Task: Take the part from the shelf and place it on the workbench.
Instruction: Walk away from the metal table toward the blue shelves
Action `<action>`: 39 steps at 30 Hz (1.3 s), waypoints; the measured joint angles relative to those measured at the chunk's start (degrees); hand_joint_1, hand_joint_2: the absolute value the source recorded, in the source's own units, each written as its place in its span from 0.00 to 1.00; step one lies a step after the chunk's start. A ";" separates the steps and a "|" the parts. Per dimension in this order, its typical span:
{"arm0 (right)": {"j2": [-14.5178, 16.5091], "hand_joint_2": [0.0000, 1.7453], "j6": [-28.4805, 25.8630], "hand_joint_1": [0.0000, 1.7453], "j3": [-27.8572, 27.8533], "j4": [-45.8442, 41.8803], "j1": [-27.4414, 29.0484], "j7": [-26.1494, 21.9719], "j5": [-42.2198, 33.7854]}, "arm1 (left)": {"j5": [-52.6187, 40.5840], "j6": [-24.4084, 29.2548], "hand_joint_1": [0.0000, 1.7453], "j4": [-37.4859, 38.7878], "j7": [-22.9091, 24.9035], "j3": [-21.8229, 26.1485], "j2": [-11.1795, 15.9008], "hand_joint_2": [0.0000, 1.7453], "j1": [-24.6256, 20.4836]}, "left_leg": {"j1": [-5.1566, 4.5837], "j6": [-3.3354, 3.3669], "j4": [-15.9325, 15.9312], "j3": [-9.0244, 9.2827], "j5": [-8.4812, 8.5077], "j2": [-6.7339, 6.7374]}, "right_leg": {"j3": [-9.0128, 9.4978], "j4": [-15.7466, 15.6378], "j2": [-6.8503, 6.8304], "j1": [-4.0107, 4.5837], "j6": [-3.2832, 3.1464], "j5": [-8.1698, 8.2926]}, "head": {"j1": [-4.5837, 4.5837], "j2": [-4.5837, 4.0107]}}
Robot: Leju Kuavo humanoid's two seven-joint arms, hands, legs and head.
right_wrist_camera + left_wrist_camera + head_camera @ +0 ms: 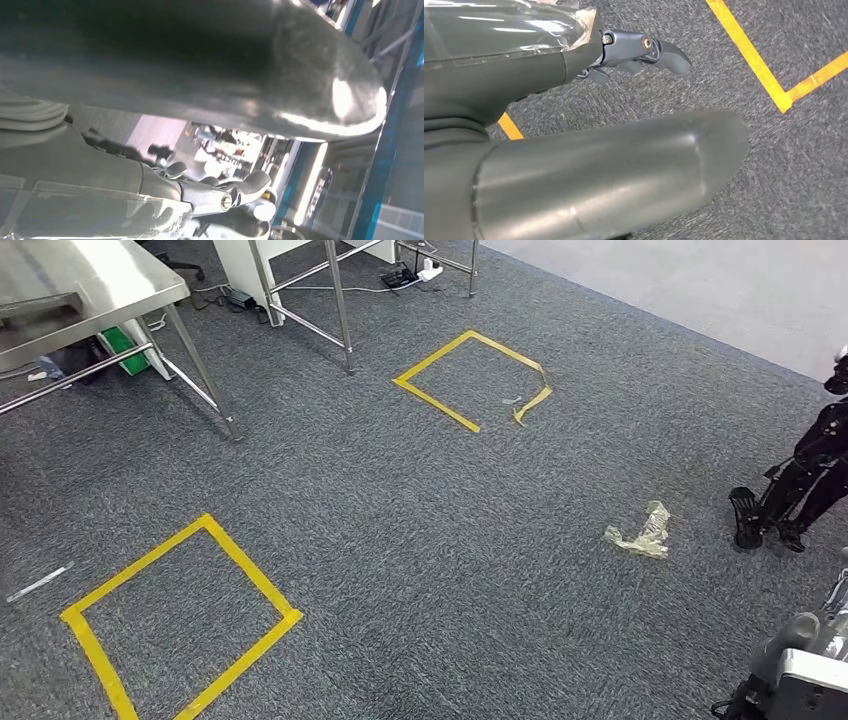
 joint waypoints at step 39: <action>6.27 0.00 -0.80 0.00 -5.97 -3.48 7.98 -0.79 -7.85 | -1.54 -2.19 0.00 -0.86 -0.57 2.13 -2.30 0.00 -0.72 | 0.20 1.45 -13.80 5.93 6.40 -2.61 | -2.52 1.92 4.47 -0.04 2.39 -0.24 | 0.13 0.00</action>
